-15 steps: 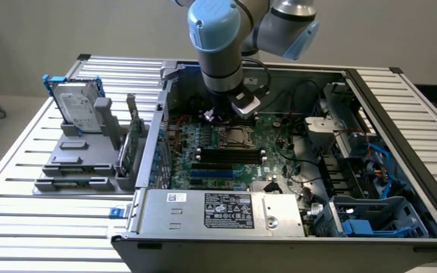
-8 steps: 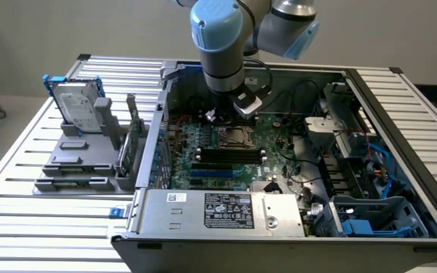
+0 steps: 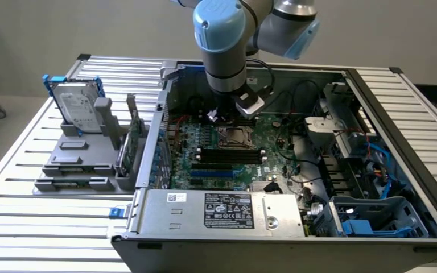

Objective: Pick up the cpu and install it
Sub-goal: 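Install the first cpu locking lever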

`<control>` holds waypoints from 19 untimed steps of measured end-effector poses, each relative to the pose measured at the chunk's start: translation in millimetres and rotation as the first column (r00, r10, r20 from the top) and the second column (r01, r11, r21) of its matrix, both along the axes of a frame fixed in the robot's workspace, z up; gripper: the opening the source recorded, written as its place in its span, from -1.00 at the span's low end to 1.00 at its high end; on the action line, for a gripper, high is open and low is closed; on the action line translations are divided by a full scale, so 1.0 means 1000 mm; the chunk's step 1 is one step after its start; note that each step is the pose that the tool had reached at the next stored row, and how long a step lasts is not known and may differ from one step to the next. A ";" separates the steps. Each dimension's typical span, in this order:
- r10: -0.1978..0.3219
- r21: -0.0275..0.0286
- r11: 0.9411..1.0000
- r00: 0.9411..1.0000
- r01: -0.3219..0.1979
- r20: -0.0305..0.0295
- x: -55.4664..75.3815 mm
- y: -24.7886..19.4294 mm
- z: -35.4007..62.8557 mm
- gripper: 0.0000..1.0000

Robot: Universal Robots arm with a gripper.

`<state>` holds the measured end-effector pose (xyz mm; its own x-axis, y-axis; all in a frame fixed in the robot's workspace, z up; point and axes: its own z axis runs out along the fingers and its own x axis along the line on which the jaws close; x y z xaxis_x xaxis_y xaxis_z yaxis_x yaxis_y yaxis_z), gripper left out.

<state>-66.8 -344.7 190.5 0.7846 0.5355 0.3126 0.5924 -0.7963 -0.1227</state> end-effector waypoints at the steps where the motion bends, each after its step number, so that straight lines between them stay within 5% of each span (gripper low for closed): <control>1: 0.000 0.000 1.000 1.000 0.000 0.000 0.001 0.0000 0.0000 -0.79; 19: 0.000 0.000 1.000 1.000 0.000 0.000 0.011 0.0000 -0.0004 -0.79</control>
